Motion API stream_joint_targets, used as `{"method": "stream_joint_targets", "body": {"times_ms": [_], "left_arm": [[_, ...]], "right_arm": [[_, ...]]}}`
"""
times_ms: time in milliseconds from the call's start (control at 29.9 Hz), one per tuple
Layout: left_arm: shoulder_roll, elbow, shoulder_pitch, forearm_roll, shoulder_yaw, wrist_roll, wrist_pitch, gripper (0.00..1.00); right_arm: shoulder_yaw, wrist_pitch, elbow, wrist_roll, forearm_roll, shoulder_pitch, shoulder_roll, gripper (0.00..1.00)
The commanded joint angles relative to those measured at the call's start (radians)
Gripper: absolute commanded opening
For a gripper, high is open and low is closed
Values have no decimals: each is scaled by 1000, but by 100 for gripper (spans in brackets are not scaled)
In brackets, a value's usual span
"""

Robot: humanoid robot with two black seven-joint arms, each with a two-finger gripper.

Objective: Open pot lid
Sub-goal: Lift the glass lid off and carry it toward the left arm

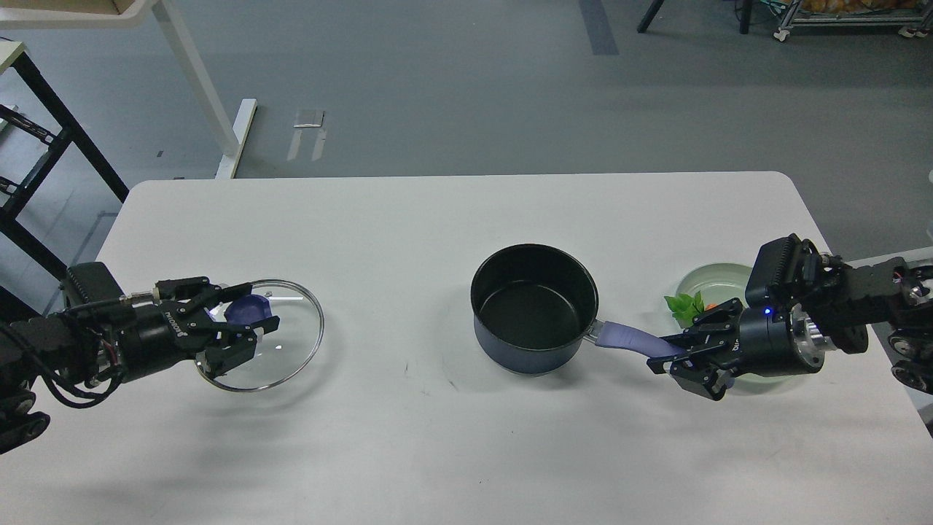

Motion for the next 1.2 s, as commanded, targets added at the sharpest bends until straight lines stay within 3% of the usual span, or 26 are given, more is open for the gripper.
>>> {"method": "stream_joint_targets", "body": {"times_ms": [0, 669, 802, 869, 1036, 1170], "left_arm": [[-3, 12, 16, 2, 0, 0, 3, 54], [-27, 34, 53, 12, 0, 0, 8, 83], [-18, 17, 50, -3, -6, 0, 8, 98], [-6, -17, 46, -23, -18, 0, 5, 99], [77, -190, 1, -294, -46, 0, -68, 99], [99, -241, -118, -686, -66, 0, -260, 99]], "right_arm": [[0, -1, 0, 0, 1, 0, -3, 35], [0, -3, 1, 0, 1, 0, -6, 35], [0, -3, 1, 0, 1, 0, -9, 35], [0, -3, 1, 0, 1, 0, -9, 35], [0, -3, 1, 0, 3, 0, -11, 35], [0, -3, 1, 0, 3, 0, -15, 36]]}}
